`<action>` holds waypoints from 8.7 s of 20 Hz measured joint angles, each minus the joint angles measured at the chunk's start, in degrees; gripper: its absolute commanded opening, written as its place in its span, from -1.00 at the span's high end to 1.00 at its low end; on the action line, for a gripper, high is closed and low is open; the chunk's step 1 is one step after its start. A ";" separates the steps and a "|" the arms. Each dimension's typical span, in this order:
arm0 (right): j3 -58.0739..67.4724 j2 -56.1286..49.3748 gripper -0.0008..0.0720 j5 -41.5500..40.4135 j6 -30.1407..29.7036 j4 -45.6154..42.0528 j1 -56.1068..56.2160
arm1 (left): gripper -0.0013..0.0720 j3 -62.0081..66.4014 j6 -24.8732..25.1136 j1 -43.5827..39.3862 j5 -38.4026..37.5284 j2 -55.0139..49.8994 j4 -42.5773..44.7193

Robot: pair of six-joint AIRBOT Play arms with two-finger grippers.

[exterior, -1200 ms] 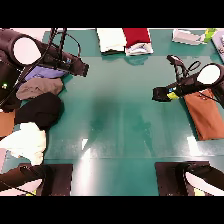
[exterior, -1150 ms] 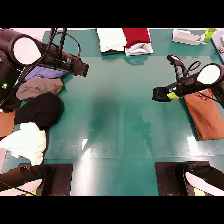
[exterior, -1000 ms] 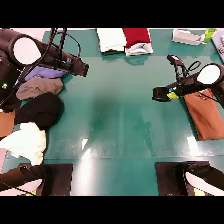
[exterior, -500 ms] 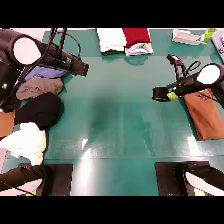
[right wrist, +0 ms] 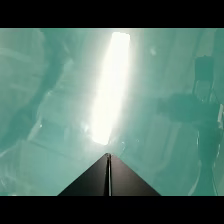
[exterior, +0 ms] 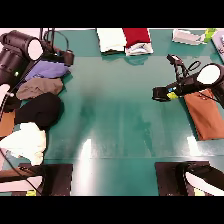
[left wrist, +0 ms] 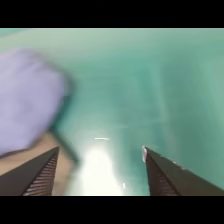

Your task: Fold the shirts.

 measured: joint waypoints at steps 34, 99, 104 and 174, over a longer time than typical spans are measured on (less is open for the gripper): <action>35.63 -0.02 0.92 -1.84 -0.28 -0.07 0.00 | 0.90 17.42 7.80 -3.93 -0.04 16.22 0.13; 33.42 -43.76 -0.25 -6.99 -0.42 3.89 7.13 | 0.90 -23.54 12.24 5.97 -8.70 11.54 -25.33; 43.56 -52.61 0.92 -4.04 -0.61 5.40 8.81 | 0.90 -23.54 12.22 5.97 -8.96 11.56 -25.33; 12.33 -7.37 -0.45 -3.72 2.12 -3.61 1.77 | 0.86 -33.31 -0.63 -7.48 4.37 -1.18 -35.91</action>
